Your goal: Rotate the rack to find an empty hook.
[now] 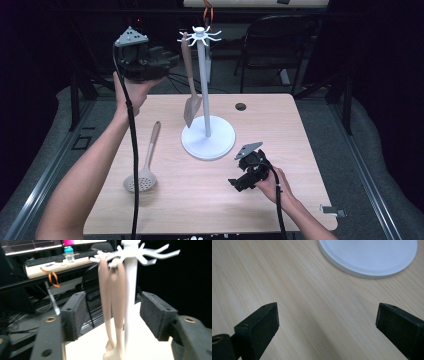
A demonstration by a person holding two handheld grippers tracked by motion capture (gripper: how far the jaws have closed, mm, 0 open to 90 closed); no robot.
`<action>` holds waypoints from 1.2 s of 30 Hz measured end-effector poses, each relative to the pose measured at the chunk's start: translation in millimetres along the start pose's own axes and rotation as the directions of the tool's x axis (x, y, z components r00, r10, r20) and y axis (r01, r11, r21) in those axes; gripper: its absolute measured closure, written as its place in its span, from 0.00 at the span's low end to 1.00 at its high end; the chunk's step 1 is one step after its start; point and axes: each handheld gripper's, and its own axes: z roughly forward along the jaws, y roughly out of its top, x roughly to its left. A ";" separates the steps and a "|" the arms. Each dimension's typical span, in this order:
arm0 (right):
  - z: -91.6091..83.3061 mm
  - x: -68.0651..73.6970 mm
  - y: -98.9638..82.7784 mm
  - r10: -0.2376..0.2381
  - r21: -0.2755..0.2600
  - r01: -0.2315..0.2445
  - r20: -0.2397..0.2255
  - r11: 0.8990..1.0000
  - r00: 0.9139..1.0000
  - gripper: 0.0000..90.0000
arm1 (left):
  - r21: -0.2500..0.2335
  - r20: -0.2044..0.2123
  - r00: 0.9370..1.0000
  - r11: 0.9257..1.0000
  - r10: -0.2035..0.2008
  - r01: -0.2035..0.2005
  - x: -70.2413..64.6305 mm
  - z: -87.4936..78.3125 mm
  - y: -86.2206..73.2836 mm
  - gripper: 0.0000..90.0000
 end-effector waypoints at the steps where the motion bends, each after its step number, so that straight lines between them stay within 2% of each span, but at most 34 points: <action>1: 0.1 0.0 0.0 0.000 0.000 0.000 0.000 1.000 1.000 0.05 | 0.007 -0.001 1.000 1.000 -0.003 0.003 0.4 -0.5 -3.0 0.37; 2: 1.0 0.6 -0.5 0.009 -0.010 -0.009 -0.001 1.000 1.000 0.05 | 0.013 -0.004 1.000 1.000 -0.006 0.006 0.6 -0.9 -6.1 0.35; 6: 0.3 0.2 0.1 -0.004 0.006 0.004 0.002 1.000 1.000 0.05 | 0.044 -0.022 1.000 0.999 -0.006 0.007 2.3 -1.3 -20.0 0.28; 14: 1.3 1.0 0.1 -0.003 0.013 0.003 -0.003 1.000 1.000 0.05 | 0.104 -0.051 0.999 0.995 -0.008 0.013 4.5 -1.4 -54.1 0.20; 20: 2.5 1.6 0.4 -0.007 0.017 0.007 -0.004 1.000 1.000 0.05 | 0.155 -0.065 0.998 0.988 -0.007 0.017 4.8 0.6 -85.5 0.18; 27: 3.8 2.2 0.6 -0.007 0.012 0.007 -0.002 1.000 1.000 0.05 | 0.185 -0.082 0.996 0.982 -0.029 0.044 8.2 2.5 -119.6 0.17; 36: 2.9 2.1 0.8 -0.015 0.018 0.015 0.001 1.000 1.000 0.05 | 0.243 -0.114 0.992 0.967 -0.046 0.072 6.9 5.5 -169.1 0.17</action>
